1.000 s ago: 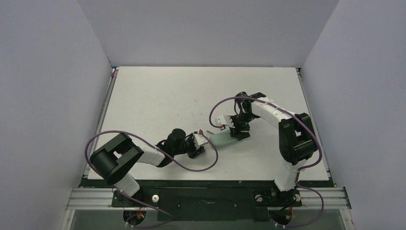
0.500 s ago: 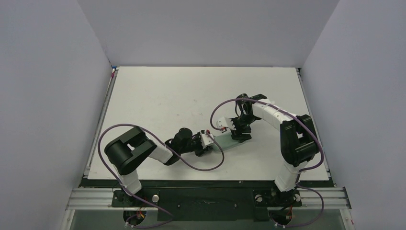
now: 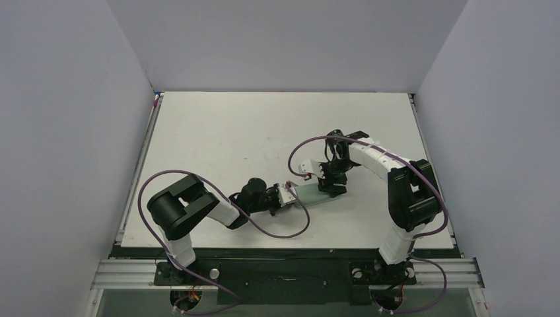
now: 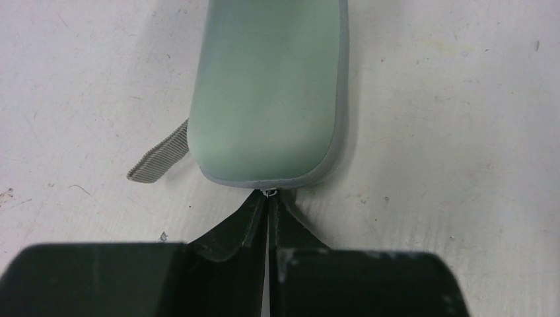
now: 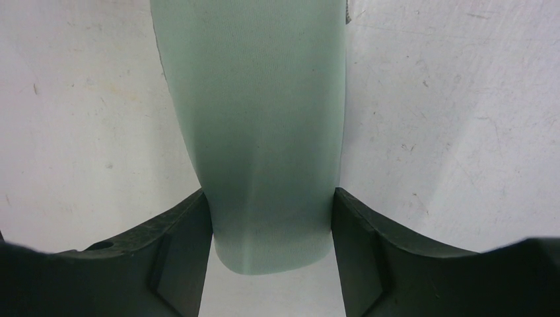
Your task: Open the umbrella
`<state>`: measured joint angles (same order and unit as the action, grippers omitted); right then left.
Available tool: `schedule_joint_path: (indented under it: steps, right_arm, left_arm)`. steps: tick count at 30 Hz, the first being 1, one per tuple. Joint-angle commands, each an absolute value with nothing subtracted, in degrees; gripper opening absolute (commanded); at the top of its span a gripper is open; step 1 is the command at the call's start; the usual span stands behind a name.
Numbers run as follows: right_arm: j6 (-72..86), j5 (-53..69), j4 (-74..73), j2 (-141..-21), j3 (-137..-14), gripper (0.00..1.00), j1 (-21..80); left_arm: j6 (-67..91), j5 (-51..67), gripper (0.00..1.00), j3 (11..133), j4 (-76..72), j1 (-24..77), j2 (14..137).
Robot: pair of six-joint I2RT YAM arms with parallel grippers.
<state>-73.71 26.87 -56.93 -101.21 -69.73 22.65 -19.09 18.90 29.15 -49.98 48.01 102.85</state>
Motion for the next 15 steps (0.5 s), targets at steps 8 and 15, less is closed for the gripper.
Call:
schedule_joint_path:
  steps: [8,15]
  right_arm:
    - [-55.6,25.9,-47.2,-100.3,-67.2,0.2,23.4]
    - [-45.4,29.4,-46.3,-100.2,-67.6,0.19,24.2]
  left_arm:
    - [-13.8,16.9,0.0,24.8,-49.3,54.8,99.1]
    - [-9.6,10.0,0.0,28.6,-48.4,55.6,102.3]
